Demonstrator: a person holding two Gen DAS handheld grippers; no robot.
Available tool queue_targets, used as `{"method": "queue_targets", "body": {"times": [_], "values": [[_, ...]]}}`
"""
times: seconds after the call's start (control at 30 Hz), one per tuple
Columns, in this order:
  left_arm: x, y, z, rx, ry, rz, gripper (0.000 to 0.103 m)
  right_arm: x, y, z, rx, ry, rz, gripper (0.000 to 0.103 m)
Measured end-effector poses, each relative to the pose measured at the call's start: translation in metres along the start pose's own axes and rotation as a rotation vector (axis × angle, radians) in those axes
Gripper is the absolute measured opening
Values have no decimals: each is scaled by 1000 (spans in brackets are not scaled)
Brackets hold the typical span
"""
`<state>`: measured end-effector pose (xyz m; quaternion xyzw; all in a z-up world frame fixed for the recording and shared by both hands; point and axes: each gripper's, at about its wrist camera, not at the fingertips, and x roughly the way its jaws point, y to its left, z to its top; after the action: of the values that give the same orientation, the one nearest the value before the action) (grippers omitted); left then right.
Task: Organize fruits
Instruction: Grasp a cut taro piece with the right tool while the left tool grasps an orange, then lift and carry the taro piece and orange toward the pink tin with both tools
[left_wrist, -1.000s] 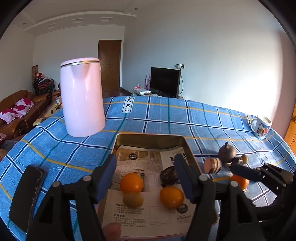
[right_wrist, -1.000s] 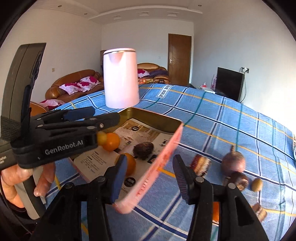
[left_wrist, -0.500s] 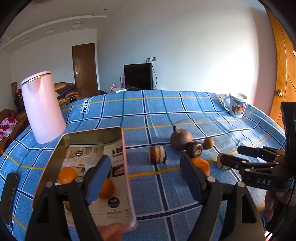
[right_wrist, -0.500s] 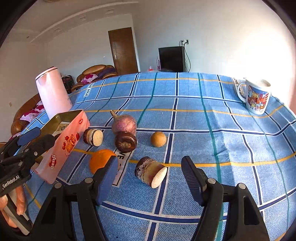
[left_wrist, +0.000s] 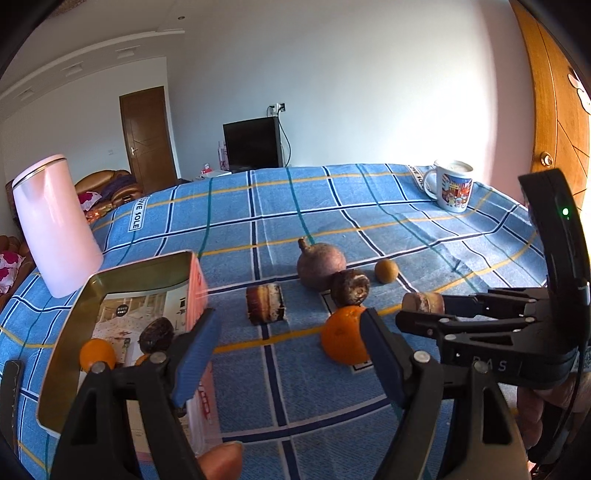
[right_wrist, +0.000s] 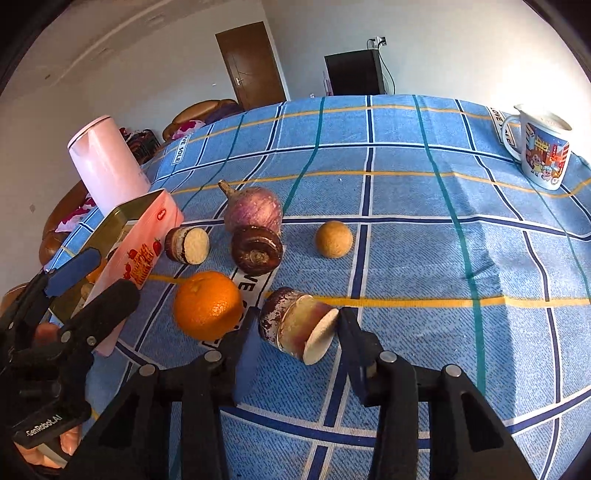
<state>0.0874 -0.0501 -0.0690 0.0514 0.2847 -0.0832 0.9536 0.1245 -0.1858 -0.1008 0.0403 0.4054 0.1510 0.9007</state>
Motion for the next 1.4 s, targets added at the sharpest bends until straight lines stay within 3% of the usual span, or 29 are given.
{"method": "queue_targets", "body": {"times": [0.2, 0.33, 0.57, 0.93, 1.4], "values": [[13, -14, 5, 14, 48, -35, 80, -19, -12, 4, -3, -78, -69, 44], [30, -22, 8, 4, 125, -78, 77, -22, -23, 8, 10, -95, -78, 44], [52, -28, 5, -23, 231, -140, 50, -19, -30, 11, 33, -91, -43, 44], [46, -20, 5, -68, 205, -151, 49, -26, -29, 8, 27, -135, -40, 44], [21, -21, 6, -42, 61, -75, 49, -45, -21, 4, -17, -237, -51, 44]]}}
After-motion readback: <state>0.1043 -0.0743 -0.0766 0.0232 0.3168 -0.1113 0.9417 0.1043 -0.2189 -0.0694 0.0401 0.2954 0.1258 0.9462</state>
